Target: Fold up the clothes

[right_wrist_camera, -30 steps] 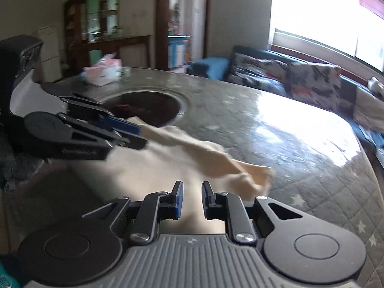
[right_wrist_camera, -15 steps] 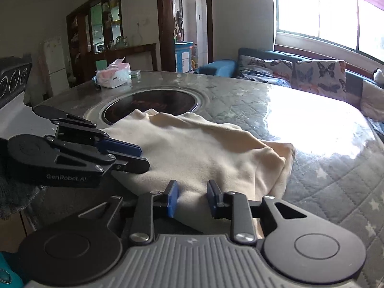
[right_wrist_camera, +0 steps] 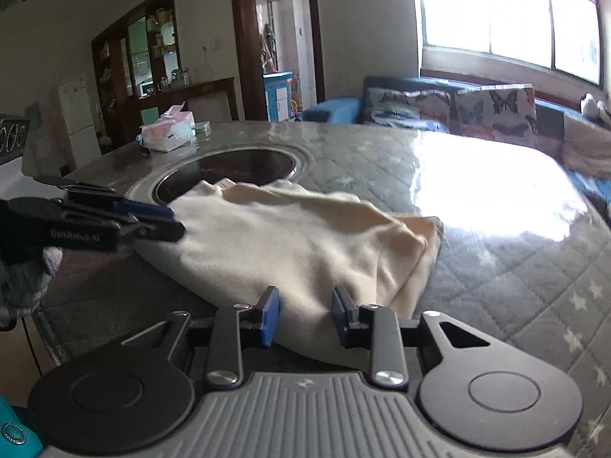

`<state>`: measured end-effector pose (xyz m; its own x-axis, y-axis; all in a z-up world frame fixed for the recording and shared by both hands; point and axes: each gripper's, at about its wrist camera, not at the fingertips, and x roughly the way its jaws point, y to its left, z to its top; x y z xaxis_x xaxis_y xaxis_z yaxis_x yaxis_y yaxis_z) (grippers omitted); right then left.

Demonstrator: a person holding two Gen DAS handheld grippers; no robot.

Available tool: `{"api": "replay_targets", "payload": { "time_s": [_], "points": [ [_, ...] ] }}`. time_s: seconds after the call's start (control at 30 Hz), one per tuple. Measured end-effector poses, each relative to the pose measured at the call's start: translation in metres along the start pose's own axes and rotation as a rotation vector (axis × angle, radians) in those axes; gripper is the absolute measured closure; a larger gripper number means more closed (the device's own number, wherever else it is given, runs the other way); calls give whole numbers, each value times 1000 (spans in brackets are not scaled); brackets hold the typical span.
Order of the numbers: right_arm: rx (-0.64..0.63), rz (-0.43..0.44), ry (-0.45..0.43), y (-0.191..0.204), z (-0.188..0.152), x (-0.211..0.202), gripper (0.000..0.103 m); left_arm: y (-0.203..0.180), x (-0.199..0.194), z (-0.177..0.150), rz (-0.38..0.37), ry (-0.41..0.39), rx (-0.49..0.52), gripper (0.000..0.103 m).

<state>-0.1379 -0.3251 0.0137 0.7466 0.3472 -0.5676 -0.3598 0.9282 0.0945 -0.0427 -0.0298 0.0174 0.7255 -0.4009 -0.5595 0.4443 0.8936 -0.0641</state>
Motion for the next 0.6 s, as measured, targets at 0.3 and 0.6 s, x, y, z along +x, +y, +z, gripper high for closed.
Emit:
{"api": "replay_targets", "payload": {
  "time_s": [0.3,0.6],
  "points": [
    [-8,1,16,1,12,3,72,32,-2,0,-12,17,-114,69],
    [9,-11,29,-7,25,13,72,32,1,12,-11,14,-102,69]
  ]
}}
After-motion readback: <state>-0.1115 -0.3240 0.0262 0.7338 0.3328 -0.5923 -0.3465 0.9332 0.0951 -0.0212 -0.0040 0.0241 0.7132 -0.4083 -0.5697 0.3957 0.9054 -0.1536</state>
